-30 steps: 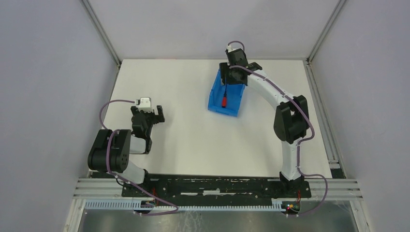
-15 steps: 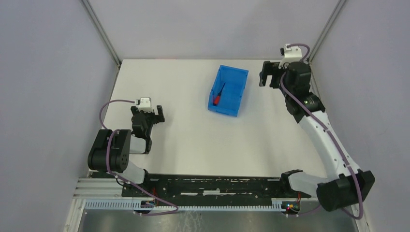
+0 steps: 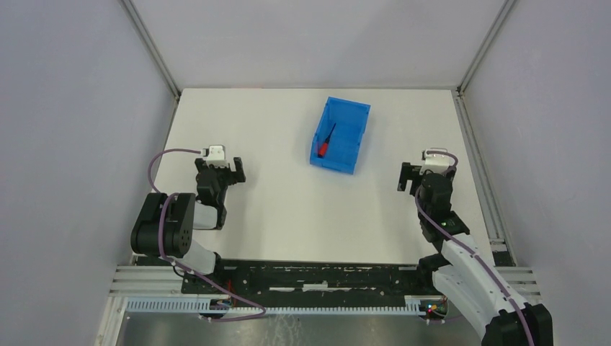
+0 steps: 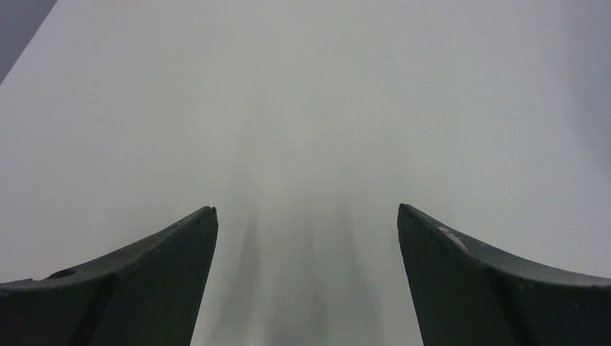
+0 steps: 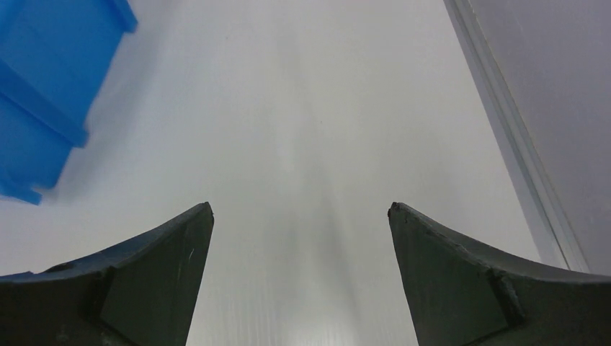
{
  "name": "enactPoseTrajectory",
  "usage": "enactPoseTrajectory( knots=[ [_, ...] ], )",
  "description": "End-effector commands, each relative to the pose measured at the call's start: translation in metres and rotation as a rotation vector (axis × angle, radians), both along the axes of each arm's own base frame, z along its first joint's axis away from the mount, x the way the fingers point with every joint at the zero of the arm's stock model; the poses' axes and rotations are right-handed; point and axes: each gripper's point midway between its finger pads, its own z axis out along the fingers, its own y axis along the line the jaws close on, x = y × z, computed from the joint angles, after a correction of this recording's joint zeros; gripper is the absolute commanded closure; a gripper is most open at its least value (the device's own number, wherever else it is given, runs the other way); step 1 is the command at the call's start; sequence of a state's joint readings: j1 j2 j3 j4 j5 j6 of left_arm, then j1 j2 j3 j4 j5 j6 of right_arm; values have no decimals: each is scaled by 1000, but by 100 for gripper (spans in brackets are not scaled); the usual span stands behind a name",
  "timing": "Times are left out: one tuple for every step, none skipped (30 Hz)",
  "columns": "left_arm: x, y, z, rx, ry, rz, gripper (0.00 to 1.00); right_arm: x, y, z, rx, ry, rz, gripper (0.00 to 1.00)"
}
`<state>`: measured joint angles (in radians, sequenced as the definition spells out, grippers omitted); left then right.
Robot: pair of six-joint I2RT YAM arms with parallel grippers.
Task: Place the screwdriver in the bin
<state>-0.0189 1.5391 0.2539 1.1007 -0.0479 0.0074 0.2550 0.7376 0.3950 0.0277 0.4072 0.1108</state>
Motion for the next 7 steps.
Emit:
enactPoseTrajectory(
  knots=[
    [5,-1,15,-32,-55,7,0,1,-10,-6,38,-94,-79,2],
    [5,-1,15,-32,-56,7,0,0,-9,-13,34,-87,-68,2],
    [5,-1,15,-32,-55,8,0,-1,-9,-18,41,-79,-73,2],
    [5,-1,15,-32,-55,7,0,-1,-9,-22,47,-75,-75,2],
    [5,-1,15,-32,-55,8,0,-1,-9,-27,44,-67,-77,2],
    [5,-2,15,-32,-56,6,0,-1,-9,-29,43,-61,-78,2],
    [5,-1,15,-32,-55,9,0,-1,-8,-30,46,-56,-75,2]
  ],
)
